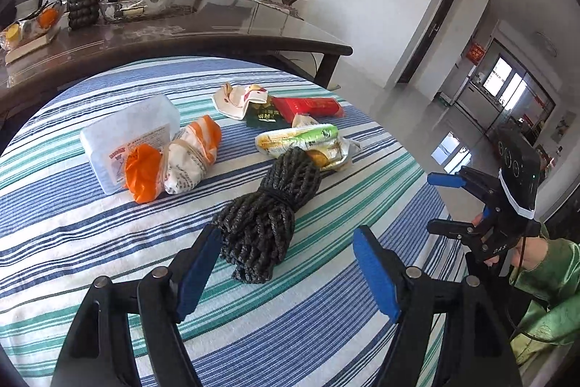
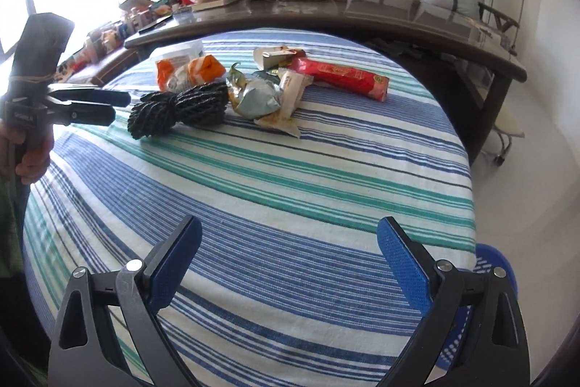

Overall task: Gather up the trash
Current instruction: 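Move both tools back over the table toward the black mesh nets, then close the left tool on the black mesh net bundle while the right tool grasps the cream snack bar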

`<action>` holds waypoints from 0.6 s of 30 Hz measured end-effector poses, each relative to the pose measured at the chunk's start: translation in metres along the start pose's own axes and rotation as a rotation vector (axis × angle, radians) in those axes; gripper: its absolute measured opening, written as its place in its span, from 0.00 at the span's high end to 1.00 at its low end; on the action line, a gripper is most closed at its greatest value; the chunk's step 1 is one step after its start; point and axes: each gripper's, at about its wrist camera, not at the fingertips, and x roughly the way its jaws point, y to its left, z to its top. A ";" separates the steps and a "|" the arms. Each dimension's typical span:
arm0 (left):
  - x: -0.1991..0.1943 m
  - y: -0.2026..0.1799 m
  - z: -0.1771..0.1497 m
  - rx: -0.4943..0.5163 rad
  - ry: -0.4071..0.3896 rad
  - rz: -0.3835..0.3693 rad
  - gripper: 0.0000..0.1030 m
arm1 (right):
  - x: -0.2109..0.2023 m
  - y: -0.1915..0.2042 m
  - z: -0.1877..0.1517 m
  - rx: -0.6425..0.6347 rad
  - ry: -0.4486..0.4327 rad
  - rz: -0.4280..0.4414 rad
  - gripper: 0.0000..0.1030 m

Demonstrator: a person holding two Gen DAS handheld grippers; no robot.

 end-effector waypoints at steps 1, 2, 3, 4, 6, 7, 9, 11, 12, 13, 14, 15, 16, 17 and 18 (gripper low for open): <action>0.003 0.002 0.006 -0.003 -0.017 0.029 0.25 | 0.001 -0.001 0.000 0.006 0.004 -0.003 0.05; 0.008 0.004 0.012 -0.004 -0.027 0.050 0.25 | 0.003 -0.002 0.000 0.014 0.008 -0.005 0.05; 0.015 0.006 0.019 -0.005 -0.029 0.054 0.25 | 0.004 -0.004 0.000 0.022 0.012 -0.006 0.05; 0.023 0.007 0.023 -0.003 -0.017 0.044 0.25 | 0.004 -0.005 0.000 0.031 0.015 -0.007 0.05; 0.044 0.006 0.029 0.023 0.043 0.013 0.25 | 0.004 -0.005 0.000 0.036 0.015 -0.009 0.05; 0.053 0.004 0.028 0.043 0.087 -0.006 0.25 | 0.004 -0.004 0.001 0.032 0.012 -0.011 0.05; 0.068 -0.002 0.023 0.086 0.160 -0.030 0.25 | 0.002 -0.004 0.002 0.020 0.002 -0.015 0.05; 0.075 -0.011 0.018 0.129 0.192 -0.005 0.25 | 0.003 -0.006 0.004 0.009 -0.005 -0.023 0.05; 0.076 -0.014 0.015 0.142 0.198 0.009 0.25 | 0.004 -0.009 0.005 0.009 -0.005 -0.026 0.05; 0.076 -0.017 0.013 0.149 0.195 0.022 0.25 | 0.007 -0.012 0.006 0.012 0.002 -0.025 0.05; 0.075 -0.019 0.010 0.149 0.180 0.036 0.25 | 0.012 -0.015 0.008 0.017 0.013 -0.021 0.05; 0.074 -0.020 0.008 0.142 0.160 0.056 0.26 | 0.017 -0.019 0.010 0.023 0.024 -0.014 0.05; 0.071 -0.021 0.006 0.126 0.140 0.078 0.33 | 0.023 -0.021 0.013 0.029 0.033 -0.010 0.05; 0.067 -0.021 0.003 0.102 0.122 0.091 0.44 | 0.029 -0.022 0.017 0.032 0.044 -0.007 0.05; 0.064 -0.020 0.000 0.065 0.118 0.092 0.60 | 0.036 -0.022 0.020 0.034 0.051 -0.003 0.05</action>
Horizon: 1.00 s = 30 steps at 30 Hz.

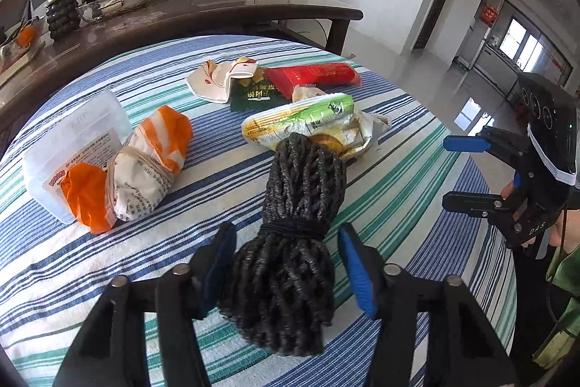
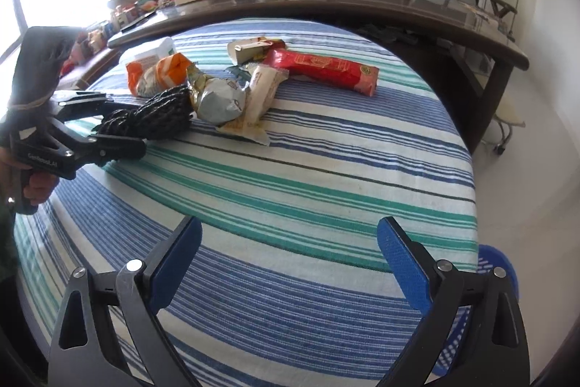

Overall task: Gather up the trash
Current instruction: 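Close the left tool on the black mesh net bundle while the right tool grasps the cream snack bar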

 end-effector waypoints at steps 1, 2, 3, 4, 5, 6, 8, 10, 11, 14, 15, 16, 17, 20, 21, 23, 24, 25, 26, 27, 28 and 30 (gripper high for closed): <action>-0.005 0.002 -0.005 -0.047 -0.012 0.001 0.60 | 0.006 0.001 0.005 0.001 0.006 0.007 0.05; -0.011 0.003 -0.011 -0.088 -0.031 0.009 0.60 | 0.011 0.004 0.010 0.003 0.008 0.015 0.05; -0.016 0.004 -0.017 -0.131 -0.043 0.020 0.60 | 0.015 0.006 0.015 0.004 0.009 0.025 0.06; -0.021 0.006 -0.023 -0.174 -0.052 0.040 0.60 | 0.020 0.009 0.021 0.008 0.010 0.035 0.06; -0.026 0.008 -0.028 -0.217 -0.058 0.061 0.60 | 0.025 0.011 0.027 0.014 0.013 0.044 0.07; -0.031 0.011 -0.032 -0.256 -0.065 0.075 0.60 | 0.030 0.014 0.034 0.019 0.015 0.051 0.08; -0.041 0.012 -0.038 -0.288 -0.095 0.089 0.60 | 0.041 0.021 0.045 0.019 0.022 0.056 0.10; -0.048 0.011 -0.043 -0.282 -0.114 0.141 0.60 | 0.053 0.029 0.054 0.005 0.028 0.042 0.16; -0.051 0.012 -0.044 -0.282 -0.118 0.155 0.60 | 0.059 0.033 0.056 -0.011 0.034 0.025 0.18; -0.054 0.015 -0.046 -0.305 -0.125 0.145 0.60 | 0.064 0.042 0.057 -0.093 0.023 -0.044 0.36; -0.055 0.016 -0.047 -0.311 -0.124 0.149 0.60 | 0.063 0.042 0.058 -0.097 0.025 -0.027 0.57; -0.056 0.018 -0.048 -0.316 -0.124 0.159 0.60 | 0.060 0.042 0.058 -0.098 0.027 -0.031 0.66; -0.056 0.018 -0.049 -0.322 -0.123 0.170 0.60 | 0.057 0.042 0.056 -0.107 0.033 -0.040 0.66; -0.055 0.015 -0.048 -0.349 -0.125 0.181 0.60 | 0.048 0.037 0.046 -0.124 0.054 -0.022 0.66; -0.056 0.014 -0.049 -0.358 -0.127 0.181 0.59 | 0.045 0.036 0.043 -0.127 0.066 -0.017 0.66; -0.056 0.007 -0.052 -0.361 -0.124 0.179 0.58 | 0.034 0.035 0.034 -0.143 0.085 -0.006 0.66; -0.056 0.002 -0.055 -0.353 -0.117 0.176 0.57 | 0.029 0.034 0.028 -0.152 0.094 0.002 0.66; -0.056 -0.003 -0.057 -0.342 -0.111 0.174 0.57 | 0.023 0.034 0.022 -0.161 0.105 0.007 0.66; -0.056 -0.008 -0.058 -0.329 -0.106 0.175 0.56 | 0.017 0.034 0.015 -0.169 0.117 0.009 0.66; -0.055 -0.013 -0.060 -0.316 -0.102 0.179 0.52 | 0.011 0.033 0.008 -0.178 0.129 0.010 0.66; -0.055 -0.018 -0.062 -0.302 -0.098 0.182 0.43 | 0.006 0.033 0.002 -0.188 0.137 0.009 0.66; -0.054 -0.025 -0.065 -0.272 -0.087 0.185 0.28 | -0.003 0.030 -0.008 -0.203 0.152 0.006 0.66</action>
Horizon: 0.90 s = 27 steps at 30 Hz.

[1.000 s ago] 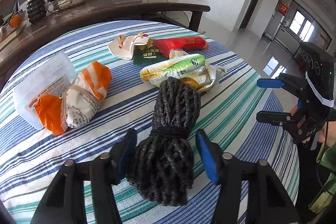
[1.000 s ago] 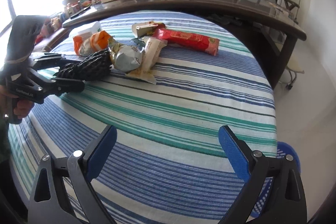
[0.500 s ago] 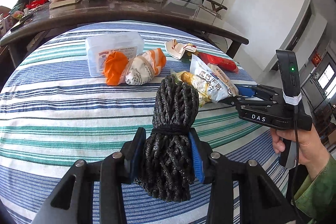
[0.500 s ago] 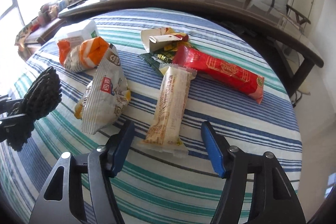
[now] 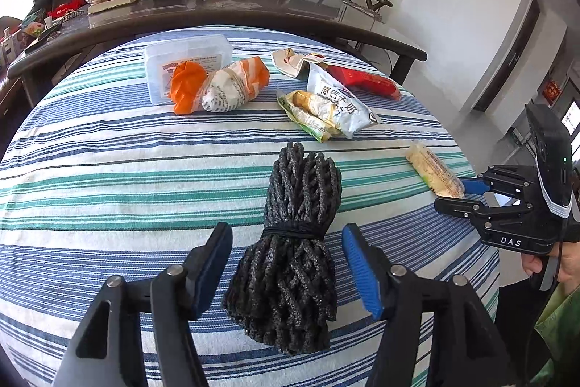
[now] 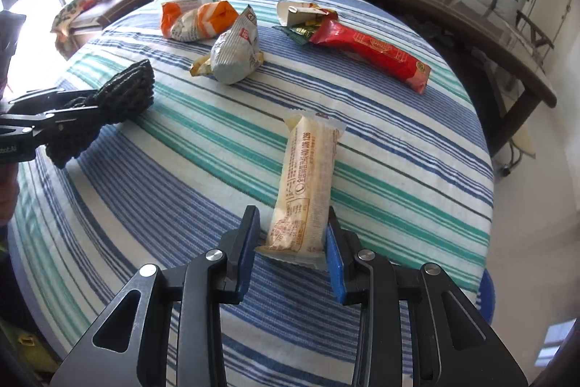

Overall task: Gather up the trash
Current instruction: 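Close the left tool on the black mesh net bundle while the right tool grasps the cream snack bar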

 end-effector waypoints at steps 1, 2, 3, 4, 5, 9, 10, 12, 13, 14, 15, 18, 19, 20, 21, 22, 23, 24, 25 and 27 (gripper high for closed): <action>0.001 -0.003 -0.002 0.016 0.002 0.003 0.26 | -0.003 -0.001 -0.004 -0.001 0.003 0.003 0.64; 0.002 -0.005 -0.004 0.034 0.005 0.006 0.26 | -0.006 -0.002 -0.008 0.003 0.003 0.007 0.64; 0.004 -0.007 -0.005 0.052 0.014 0.009 0.26 | -0.009 -0.003 -0.011 0.010 -0.001 0.011 0.59; 0.007 -0.010 -0.006 0.068 0.023 0.014 0.26 | -0.010 -0.005 -0.013 0.017 -0.002 0.015 0.47; 0.009 -0.012 -0.007 0.079 0.030 0.021 0.26 | -0.012 -0.006 -0.014 0.023 -0.006 0.018 0.42; 0.018 -0.016 -0.006 0.107 0.043 0.049 0.26 | -0.014 -0.010 -0.010 0.058 -0.022 0.034 0.39; 0.020 -0.017 -0.004 0.111 0.045 0.054 0.26 | -0.014 -0.011 -0.007 0.071 -0.026 0.038 0.39; 0.022 -0.016 -0.002 0.107 0.043 0.057 0.26 | -0.013 -0.014 -0.003 0.096 -0.028 0.049 0.39; 0.022 -0.015 -0.001 0.101 0.043 0.054 0.26 | -0.012 -0.015 -0.001 0.108 -0.026 0.053 0.39; 0.022 -0.013 0.000 0.094 0.041 0.048 0.26 | -0.009 -0.017 0.002 0.118 -0.020 0.053 0.39; 0.020 -0.012 0.001 0.088 0.037 0.039 0.26 | -0.007 -0.018 0.004 0.128 -0.014 0.050 0.39; 0.017 -0.012 0.005 0.093 0.029 0.017 0.26 | -0.001 -0.020 0.010 0.146 0.005 0.045 0.39; 0.017 -0.013 0.006 0.103 0.033 0.014 0.26 | 0.001 -0.020 0.011 0.150 0.010 0.046 0.39; 0.019 -0.015 0.007 0.115 0.041 0.014 0.26 | 0.003 -0.019 0.013 0.151 0.015 0.048 0.40; 0.021 -0.016 0.007 0.124 0.052 0.017 0.26 | 0.004 -0.019 0.013 0.150 0.019 0.049 0.43; 0.023 -0.016 0.007 0.130 0.057 0.025 0.26 | 0.005 -0.019 0.014 0.148 0.022 0.047 0.47; 0.023 -0.016 0.007 0.130 0.060 0.028 0.28 | 0.006 -0.018 0.015 0.149 0.025 0.044 0.49; 0.024 -0.016 0.007 0.127 0.064 0.026 0.28 | 0.006 -0.019 0.015 0.151 0.026 0.043 0.54; 0.024 -0.015 0.008 0.124 0.063 0.021 0.30 | 0.007 -0.019 0.016 0.154 0.028 0.043 0.65; 0.024 -0.014 0.009 0.117 0.069 0.005 0.61 | 0.007 -0.021 0.015 0.162 0.027 0.037 0.82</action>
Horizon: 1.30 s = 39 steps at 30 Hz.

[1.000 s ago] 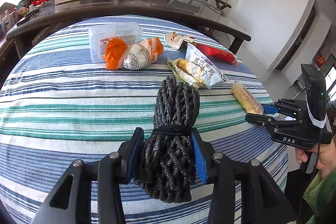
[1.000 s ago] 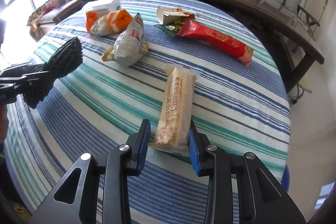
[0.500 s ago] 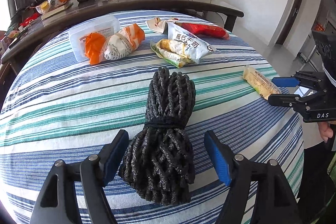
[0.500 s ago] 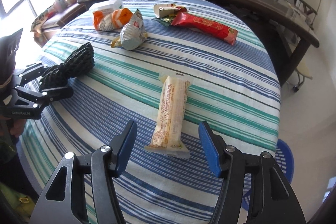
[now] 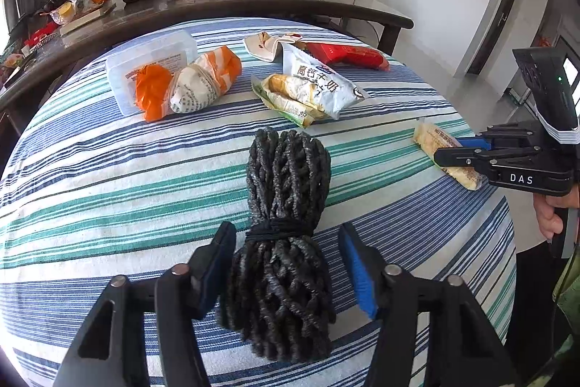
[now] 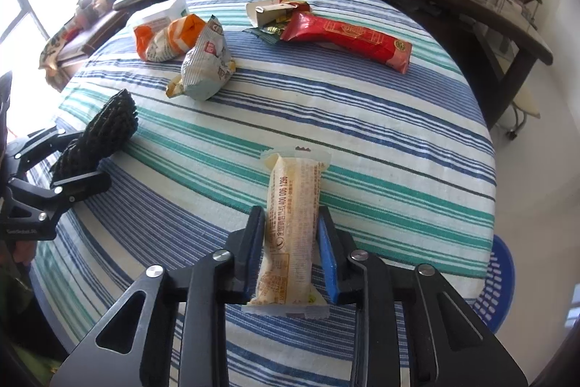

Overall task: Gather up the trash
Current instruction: 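Close the left tool on the black mesh net bundle while the right tool grasps the cream snack bar, then carry the mesh bundle and snack bar over the blue wastebasket with both tools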

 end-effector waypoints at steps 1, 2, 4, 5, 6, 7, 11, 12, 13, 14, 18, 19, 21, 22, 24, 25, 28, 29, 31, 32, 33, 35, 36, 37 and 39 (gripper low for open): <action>0.000 0.000 0.000 -0.003 0.001 -0.005 0.61 | -0.002 -0.001 0.000 0.006 -0.007 0.001 0.84; -0.002 0.001 0.000 -0.007 -0.009 -0.006 0.61 | -0.005 -0.002 0.001 0.009 -0.015 0.002 0.84; -0.006 0.001 0.000 -0.016 -0.022 -0.019 0.63 | -0.012 -0.003 0.002 0.016 -0.038 0.008 0.85; -0.009 0.002 0.001 -0.022 -0.031 -0.025 0.63 | -0.015 -0.003 0.002 0.020 -0.047 0.016 0.85; -0.011 0.001 0.001 -0.028 -0.039 -0.028 0.63 | -0.018 -0.003 0.002 0.022 -0.055 0.021 0.85; -0.014 0.001 0.002 -0.030 -0.046 -0.029 0.63 | -0.021 -0.003 0.001 0.023 -0.062 0.022 0.85; -0.019 -0.004 0.001 -0.039 -0.056 -0.017 0.63 | -0.024 -0.003 -0.004 0.030 -0.068 0.031 0.85; -0.020 -0.007 0.001 -0.040 -0.056 -0.013 0.63 | -0.025 -0.002 -0.005 0.030 -0.067 0.034 0.85; -0.020 -0.010 0.002 -0.038 -0.058 -0.010 0.63 | -0.025 -0.002 -0.006 0.028 -0.066 0.037 0.85; -0.021 -0.014 0.002 -0.034 -0.061 -0.004 0.63 | -0.026 -0.001 -0.007 0.026 -0.067 0.037 0.85; -0.023 -0.029 0.003 -0.032 -0.075 0.012 0.63 | -0.031 -0.001 -0.010 0.023 -0.076 0.043 0.85; -0.024 -0.033 0.003 -0.031 -0.077 0.014 0.63 | -0.033 -0.002 -0.010 0.024 -0.080 0.044 0.85; -0.024 -0.043 0.003 -0.021 -0.080 0.026 0.63 | -0.036 -0.003 -0.012 0.026 -0.086 0.045 0.85; -0.024 -0.048 0.003 -0.014 -0.082 0.031 0.63 | -0.037 -0.004 -0.012 0.026 -0.088 0.045 0.85; -0.024 -0.059 0.003 -0.002 -0.085 0.034 0.63 | -0.040 -0.005 -0.014 0.027 -0.092 0.047 0.85; -0.025 -0.064 0.003 0.004 -0.087 0.035 0.63 | -0.041 -0.006 -0.015 0.027 -0.094 0.049 0.85; -0.024 -0.080 0.004 0.020 -0.093 0.043 0.63 | -0.046 -0.007 -0.018 0.025 -0.104 0.052 0.85; -0.024 -0.084 0.005 0.022 -0.093 0.044 0.63 | -0.047 -0.008 -0.019 0.027 -0.107 0.054 0.85; -0.022 -0.091 0.006 0.027 -0.094 0.048 0.63 | -0.050 -0.010 -0.022 0.031 -0.111 0.054 0.85; -0.021 -0.095 0.006 0.031 -0.095 0.055 0.63 | -0.051 -0.011 -0.023 0.033 -0.112 0.054 0.85; -0.020 -0.098 0.007 0.034 -0.095 0.060 0.63 | -0.051 -0.011 -0.024 0.036 -0.112 0.053 0.85; -0.018 -0.103 0.007 0.038 -0.092 0.062 0.63 | -0.052 -0.013 -0.026 0.039 -0.113 0.051 0.85; -0.017 -0.106 0.008 0.040 -0.090 0.061 0.63 | -0.053 -0.013 -0.027 0.041 -0.114 0.050 0.85; -0.016 -0.107 0.009 0.041 -0.088 0.060 0.63 | -0.053 -0.014 -0.028 0.042 -0.115 0.048 0.85; -0.014 -0.111 0.010 0.043 -0.086 0.064 0.63 | -0.055 -0.016 -0.029 0.045 -0.118 0.045 0.85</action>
